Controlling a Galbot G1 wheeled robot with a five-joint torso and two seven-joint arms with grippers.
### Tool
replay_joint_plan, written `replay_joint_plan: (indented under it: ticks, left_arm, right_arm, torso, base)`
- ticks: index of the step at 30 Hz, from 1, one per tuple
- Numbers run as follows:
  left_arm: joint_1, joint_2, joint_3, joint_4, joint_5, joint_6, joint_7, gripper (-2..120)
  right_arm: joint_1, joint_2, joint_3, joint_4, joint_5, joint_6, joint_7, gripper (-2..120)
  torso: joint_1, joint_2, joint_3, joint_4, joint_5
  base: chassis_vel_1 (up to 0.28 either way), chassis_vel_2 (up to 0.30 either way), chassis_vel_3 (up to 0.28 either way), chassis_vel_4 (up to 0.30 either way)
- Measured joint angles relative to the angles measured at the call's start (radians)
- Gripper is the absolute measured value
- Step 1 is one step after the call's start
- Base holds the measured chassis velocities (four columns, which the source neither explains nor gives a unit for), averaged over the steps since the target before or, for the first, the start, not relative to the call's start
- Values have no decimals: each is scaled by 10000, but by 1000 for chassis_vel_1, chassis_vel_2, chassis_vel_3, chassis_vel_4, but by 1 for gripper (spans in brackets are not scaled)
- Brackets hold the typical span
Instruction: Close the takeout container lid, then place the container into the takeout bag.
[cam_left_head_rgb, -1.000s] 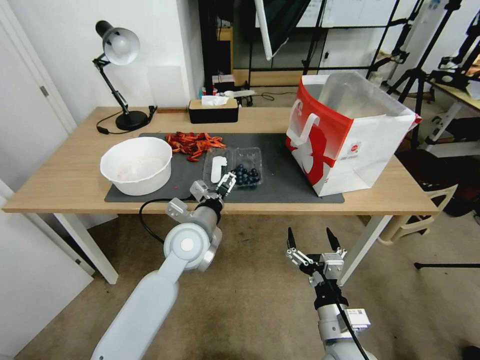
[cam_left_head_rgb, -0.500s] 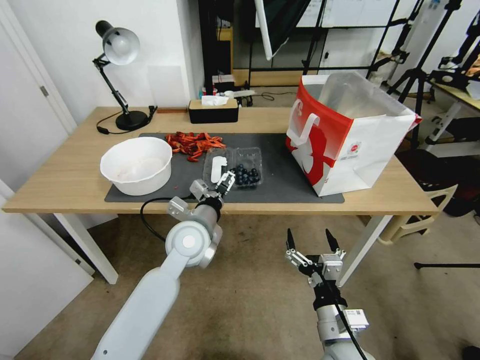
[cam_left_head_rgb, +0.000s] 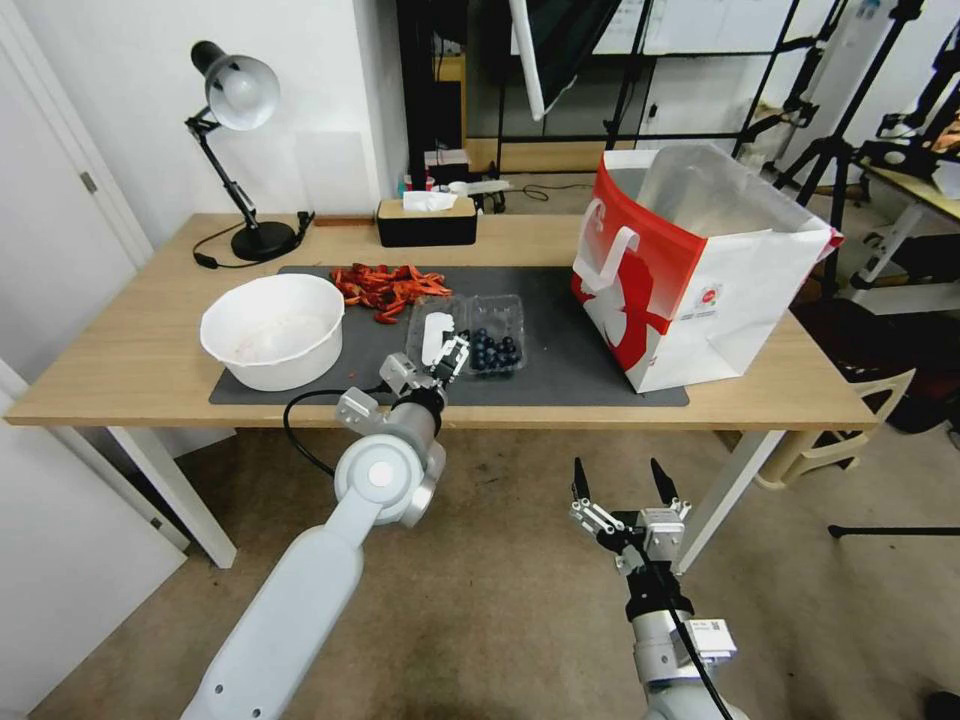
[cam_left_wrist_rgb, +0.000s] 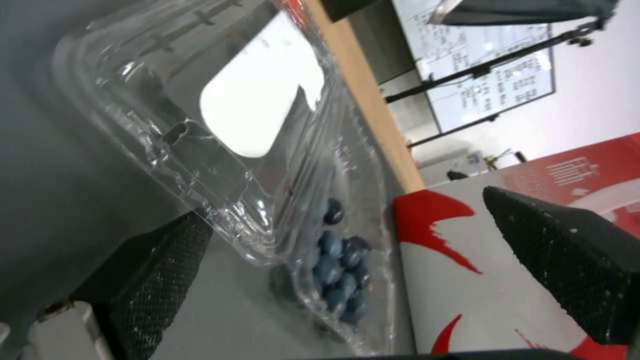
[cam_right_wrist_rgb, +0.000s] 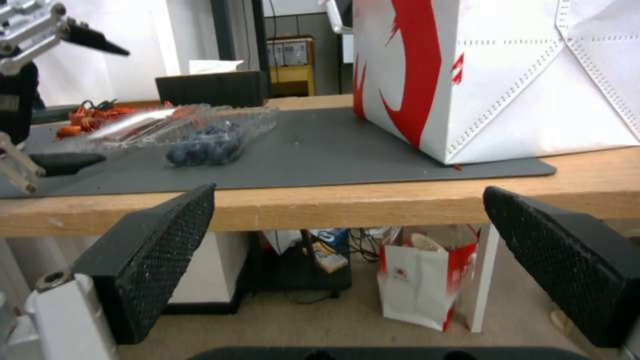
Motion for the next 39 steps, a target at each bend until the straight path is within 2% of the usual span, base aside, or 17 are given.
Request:
replay_joint_plan:
  ticks: [2, 5, 6, 9, 10, 12, 14, 16, 18, 20, 25, 32, 34, 39]
  left_arm:
    - [-2, -2, 13, 0, 79, -30, 112, 100]
    - [36, 76, 238, 9, 1018, -164, 762, 100]
    - [36, 76, 238, 9, 1018, -164, 762, 100]
    - [87, 248, 601, 205, 2653, -438, 1574, 100]
    - [87, 248, 601, 205, 2653, -438, 1574, 100]
    - [85, 330, 760, 372, 3676, -594, 1923, 100]
    - [83, 348, 796, 416, 3943, -628, 2011, 100]
    - [67, 412, 930, 557, 4840, -767, 2318, 100]
    - [63, 418, 947, 574, 4947, -789, 2360, 100]
    - [7, 449, 1033, 679, 5513, -922, 2598, 100]
    - [-182, 459, 1086, 791, 5736, -1059, 2807, 100]
    - [-409, 491, 1085, 777, 5465, -1079, 3182, 100]
    - [-421, 538, 1093, 705, 5055, -955, 3662, 100]
    - [-421, 561, 1094, 599, 4472, -749, 4057, 100]
  right_arm:
    - [-3, 2, 0, -4, -5, 0, -2, 100]
    - [-24, 19, 0, -8, -25, 8, -9, 100]
    - [-24, 19, 0, -8, -25, 8, -9, 100]
    - [-51, 39, -8, -5, -64, 21, -13, 100]
    - [-51, 39, -8, -5, -64, 21, -13, 100]
    - [-70, 41, -9, 0, -78, 30, -15, 100]
    - [-76, 43, -10, 1, -84, 32, -15, 100]
    - [-86, 53, -12, 16, -99, 38, -17, 100]
    - [-86, 55, -12, 18, -101, 39, -17, 100]
    - [-88, 60, -14, 33, -114, 46, -18, 100]
    - [-102, 59, -12, 37, -128, 68, -18, 100]
    - [-126, 60, -9, 43, -154, 95, -18, 100]
    - [-124, 66, -15, 43, -168, 101, -18, 100]
    - [-122, 69, -21, 44, -180, 102, -17, 100]
  torso:
    - [0, 1, 0, 0, 0]
    - [0, 1, 0, 0, 0]
    - [0, 1, 0, 0, 0]
    - [0, 0, 0, 0, 0]
    - [0, 0, 0, 0, 0]
    - [0, 0, 0, 0, 0]
    - [0, 0, 0, 0, 0]
    - [0, 1, 0, 0, 0]
    - [0, 0, 0, 0, 0]
    - [0, 0, 0, 0, 0]
    - [0, 0, 0, 0, 1]
    - [0, 0, 0, 0, 1]
    - [0, 0, 0, 0, 0]
    - [0, 0, 0, 0, 0]
  base:
    - [0, 0, 0, 0]
    - [0, 0, 0, 0]
    - [0, 0, 0, 0]
    - [0, 0, 0, 0]
    - [0, 0, 0, 0]
    - [0, 0, 0, 0]
    - [0, 0, 0, 0]
    - [0, 0, 0, 0]
    - [0, 0, 0, 0]
    - [0, 0, 0, 0]
    - [0, 0, 0, 0]
    - [0, 0, 0, 0]
    - [0, 0, 0, 0]
    - [0, 0, 0, 0]
